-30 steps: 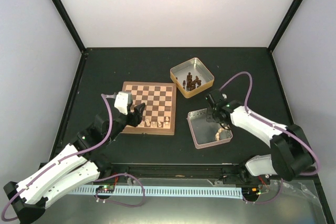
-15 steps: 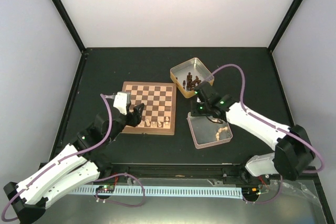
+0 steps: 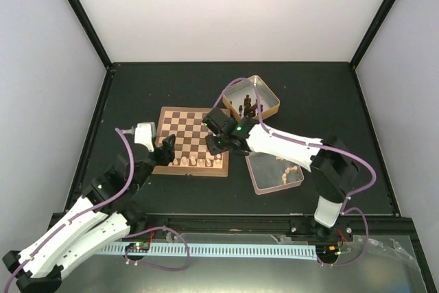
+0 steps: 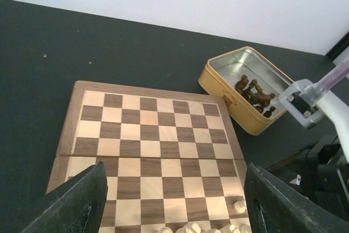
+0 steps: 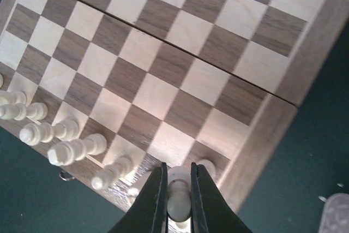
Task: Set up the chess pieces on the board
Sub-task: Place the chess piece on the chessboard.
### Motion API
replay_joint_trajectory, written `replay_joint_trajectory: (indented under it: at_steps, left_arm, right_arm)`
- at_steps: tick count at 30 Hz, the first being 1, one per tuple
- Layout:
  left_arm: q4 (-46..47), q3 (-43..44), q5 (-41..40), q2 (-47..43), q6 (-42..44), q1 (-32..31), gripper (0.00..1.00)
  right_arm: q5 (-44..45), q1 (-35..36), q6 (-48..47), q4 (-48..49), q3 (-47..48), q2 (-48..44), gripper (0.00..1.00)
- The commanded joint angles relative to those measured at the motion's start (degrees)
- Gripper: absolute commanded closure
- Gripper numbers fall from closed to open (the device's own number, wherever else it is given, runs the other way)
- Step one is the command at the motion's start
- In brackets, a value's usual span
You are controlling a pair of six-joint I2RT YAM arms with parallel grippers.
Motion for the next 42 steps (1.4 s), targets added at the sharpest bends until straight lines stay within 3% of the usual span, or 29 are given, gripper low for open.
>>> replay_joint_trajectory:
  at_steps: [1,14,37,42]
  left_arm:
    - [-4.1,1.3,-4.2,-2.0,-2.3,1.2,0.29]
    - [-6.0,0.5,-5.4,-4.7,-3.7,2.9,0.28]
    - [-6.4,0.7,-4.7,-4.2,-3.0,3.2,0.28]
    - [-6.1,0.8,-4.6,-3.8,-2.8,3.3,0.28]
  right_arm:
    - [3.5,2.4,-1.8,-4.4,5.9,4.8,0.94]
    - [4.2,4.0,-3.3,-9.4,12.8,14.5,0.91]
    - [2.2,4.1,-3.6,-7.2,13.8,17.9,0.85]
    - [3.2,4.1,-3.4,-7.6,14.0,17.6,0.79]
